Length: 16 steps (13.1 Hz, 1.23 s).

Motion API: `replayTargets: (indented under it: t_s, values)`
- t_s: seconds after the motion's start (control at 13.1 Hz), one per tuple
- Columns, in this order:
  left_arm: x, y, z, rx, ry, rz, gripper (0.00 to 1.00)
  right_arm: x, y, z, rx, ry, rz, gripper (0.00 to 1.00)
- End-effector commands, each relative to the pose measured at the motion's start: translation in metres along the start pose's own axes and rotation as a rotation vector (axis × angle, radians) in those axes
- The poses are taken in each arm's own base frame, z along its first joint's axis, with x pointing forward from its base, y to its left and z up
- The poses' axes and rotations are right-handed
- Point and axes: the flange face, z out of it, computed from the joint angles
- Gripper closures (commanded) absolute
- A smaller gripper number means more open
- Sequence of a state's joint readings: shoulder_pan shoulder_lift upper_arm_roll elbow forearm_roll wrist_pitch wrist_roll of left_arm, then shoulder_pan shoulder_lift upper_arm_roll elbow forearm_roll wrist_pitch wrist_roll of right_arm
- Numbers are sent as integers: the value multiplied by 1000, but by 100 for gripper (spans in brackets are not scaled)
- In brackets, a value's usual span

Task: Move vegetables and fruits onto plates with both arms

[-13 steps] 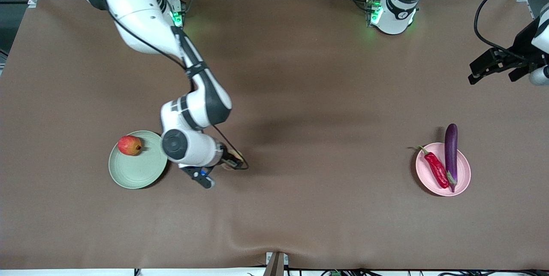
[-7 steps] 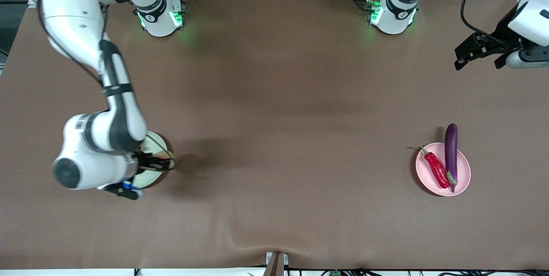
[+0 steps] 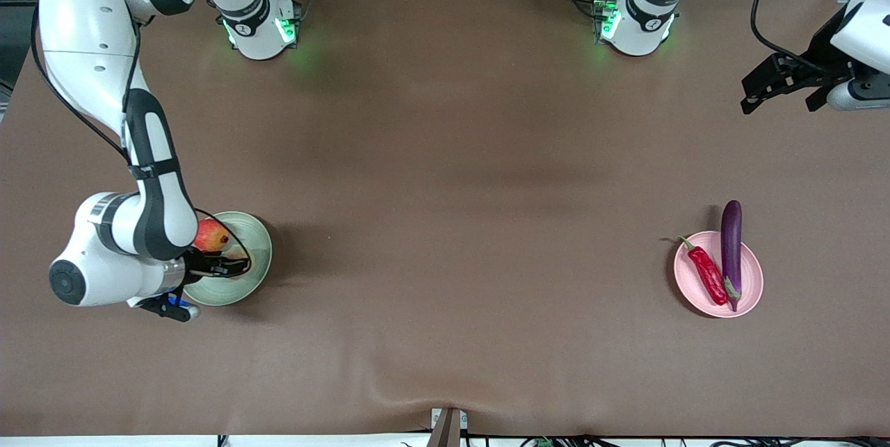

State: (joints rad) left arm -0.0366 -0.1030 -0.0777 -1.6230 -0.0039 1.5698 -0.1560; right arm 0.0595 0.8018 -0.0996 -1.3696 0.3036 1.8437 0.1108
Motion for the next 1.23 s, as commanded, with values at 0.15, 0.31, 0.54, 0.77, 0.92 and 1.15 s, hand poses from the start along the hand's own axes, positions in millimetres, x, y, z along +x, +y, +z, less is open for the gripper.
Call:
replayTargets:
  t_s: [0.15, 0.31, 0.54, 0.77, 0.92, 1.15]
  values:
    - [5, -7, -8, 44, 22, 7, 0, -8, -3, -22, 37, -4, -34, 0]
    - [5, -7, -8, 46, 22, 7, 0, -15, -10, -58, 30, -31, -64, 0]
    - [5, -7, -8, 46, 23, 9, 0, -27, -14, -128, -4, -12, -193, 0]
    - [5, -7, -8, 46, 22, 9, 0, -55, -19, -191, -11, 30, -232, 0]
    - [4, -6, -8, 46, 22, 9, 0, -77, -21, -224, -16, 56, -249, 0]
    - [4, -4, -8, 46, 22, 7, 0, -133, -21, -297, -121, 140, -259, 0]
